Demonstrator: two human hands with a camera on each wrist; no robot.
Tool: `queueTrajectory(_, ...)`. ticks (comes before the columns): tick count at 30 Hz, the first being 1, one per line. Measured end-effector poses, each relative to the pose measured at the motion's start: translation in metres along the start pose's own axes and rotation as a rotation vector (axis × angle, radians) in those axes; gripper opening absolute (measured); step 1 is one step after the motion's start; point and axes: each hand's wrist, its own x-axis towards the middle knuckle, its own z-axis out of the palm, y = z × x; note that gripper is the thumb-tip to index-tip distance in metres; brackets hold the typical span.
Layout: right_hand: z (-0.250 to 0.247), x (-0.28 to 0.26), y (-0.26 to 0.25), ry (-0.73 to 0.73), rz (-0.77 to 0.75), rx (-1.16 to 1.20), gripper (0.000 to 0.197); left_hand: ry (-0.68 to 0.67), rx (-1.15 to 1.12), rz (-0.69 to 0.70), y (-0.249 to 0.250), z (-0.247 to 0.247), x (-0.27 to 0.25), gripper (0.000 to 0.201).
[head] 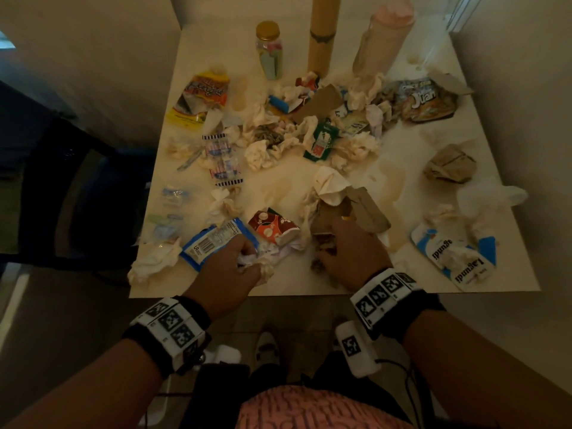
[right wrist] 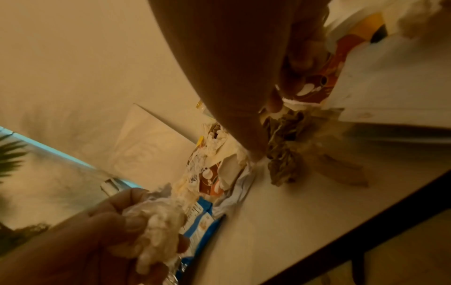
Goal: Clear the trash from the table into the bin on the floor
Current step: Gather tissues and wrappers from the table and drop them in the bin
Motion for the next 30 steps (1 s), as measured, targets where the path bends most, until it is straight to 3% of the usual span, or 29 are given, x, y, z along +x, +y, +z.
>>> queueTrajectory(2, 0.001, -0.001, -0.003, -0.067, -0.002, -0.148, 0.078, -0.009, -0.046, -0.029, -0.004, -0.003, -0.001, 0.025)
queueTrajectory(3, 0.004, 0.0, -0.005, -0.086, -0.003, -0.211, 0.08, -0.015, -0.063, -0.036, -0.004, -0.004, -0.001, 0.026)
queueTrajectory(5, 0.01, 0.003, -0.008, -0.108, -0.006, -0.259, 0.067, -0.017, -0.088, -0.028, -0.003, -0.006, -0.001, 0.028)
queueTrajectory(8, 0.015, 0.007, -0.008, -0.144, -0.005, -0.207, 0.046, -0.038, -0.075, -0.017, -0.006, -0.008, 0.0, 0.049)
queueTrajectory(11, 0.012, 0.007, -0.007, -0.205, -0.045, -0.177, 0.033, -0.035, 0.026, -0.003, -0.006, -0.006, 0.005, 0.038)
queueTrajectory(17, 0.001, -0.012, -0.003, -0.075, -0.057, -0.017, 0.03, -0.051, 0.157, 0.065, 0.011, 0.012, 0.016, 0.017)
queueTrajectory(20, -0.003, -0.024, 0.001, -0.045, -0.054, 0.026, 0.021, -0.112, 0.238, 0.166, 0.018, 0.029, 0.019, 0.019)
queueTrajectory(26, -0.006, -0.028, 0.003, -0.103, -0.063, 0.159, 0.02, -0.197, 0.431, 0.211, 0.015, 0.048, 0.024, 0.021)
queueTrajectory(30, -0.005, -0.019, -0.007, -0.116, -0.089, 0.199, 0.026, -0.255, 0.553, 0.313, 0.011, 0.054, 0.024, 0.021)
